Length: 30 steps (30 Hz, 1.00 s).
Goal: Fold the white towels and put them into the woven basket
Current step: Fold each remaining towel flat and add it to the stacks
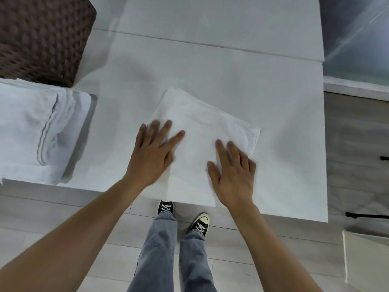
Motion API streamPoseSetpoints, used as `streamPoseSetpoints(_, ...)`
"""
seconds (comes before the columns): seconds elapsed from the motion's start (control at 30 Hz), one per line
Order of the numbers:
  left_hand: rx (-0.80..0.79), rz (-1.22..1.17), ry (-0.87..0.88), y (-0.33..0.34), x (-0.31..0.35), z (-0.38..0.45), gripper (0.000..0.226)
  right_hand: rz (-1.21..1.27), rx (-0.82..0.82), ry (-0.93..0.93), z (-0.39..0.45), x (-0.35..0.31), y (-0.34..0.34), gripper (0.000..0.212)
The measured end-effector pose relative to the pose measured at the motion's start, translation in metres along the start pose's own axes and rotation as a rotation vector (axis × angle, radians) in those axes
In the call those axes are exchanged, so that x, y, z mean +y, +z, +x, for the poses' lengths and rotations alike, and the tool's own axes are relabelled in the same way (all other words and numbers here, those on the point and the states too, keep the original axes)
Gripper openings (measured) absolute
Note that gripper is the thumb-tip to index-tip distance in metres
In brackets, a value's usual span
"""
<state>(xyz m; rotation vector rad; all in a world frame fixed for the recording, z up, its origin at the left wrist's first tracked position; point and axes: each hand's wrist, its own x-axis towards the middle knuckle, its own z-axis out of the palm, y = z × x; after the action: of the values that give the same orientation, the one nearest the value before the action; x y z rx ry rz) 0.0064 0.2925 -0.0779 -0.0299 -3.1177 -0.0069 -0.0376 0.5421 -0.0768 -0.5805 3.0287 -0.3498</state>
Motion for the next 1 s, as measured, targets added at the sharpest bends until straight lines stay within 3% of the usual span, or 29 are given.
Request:
streamPoseSetpoints(0.23,0.079,0.022,-0.254,-0.006,0.008,0.03,0.049,-0.009,0.078,-0.024,-0.007,-0.011,-0.003,0.042)
streamPoseSetpoints(0.33,0.174,-0.09,-0.137,-0.018,0.036,0.004,0.042,0.015,0.076,-0.04,-0.012,-0.008,-0.004,0.037)
streamPoseSetpoints(0.4,0.137,-0.186,0.005,-0.024,0.061,-0.032,0.039,0.051,0.077,-0.055,-0.014,-0.005,-0.002,0.035)
streamPoseSetpoints(0.47,0.038,-0.243,0.056,-0.019,0.078,-0.07,0.049,0.129,0.064,-0.054,-0.013,-0.002,-0.001,0.034)
streamPoseSetpoints(0.57,-0.075,-0.197,0.035,0.0,0.088,-0.101,0.082,0.249,0.013,-0.029,-0.011,0.002,-0.005,0.034)
streamPoseSetpoints(0.67,-0.122,-0.17,0.053,0.0,0.087,-0.099,0.094,0.297,-0.059,-0.021,-0.013,0.005,-0.01,0.036)
streamPoseSetpoints(0.83,-0.066,-0.347,0.078,-0.006,0.073,-0.101,0.056,0.333,-0.138,-0.027,-0.024,0.011,-0.018,0.037)
streamPoseSetpoints(1.0,0.013,-0.621,-0.076,-0.02,0.064,-0.085,0.036,0.278,-0.046,-0.166,-0.028,0.021,-0.031,0.043)
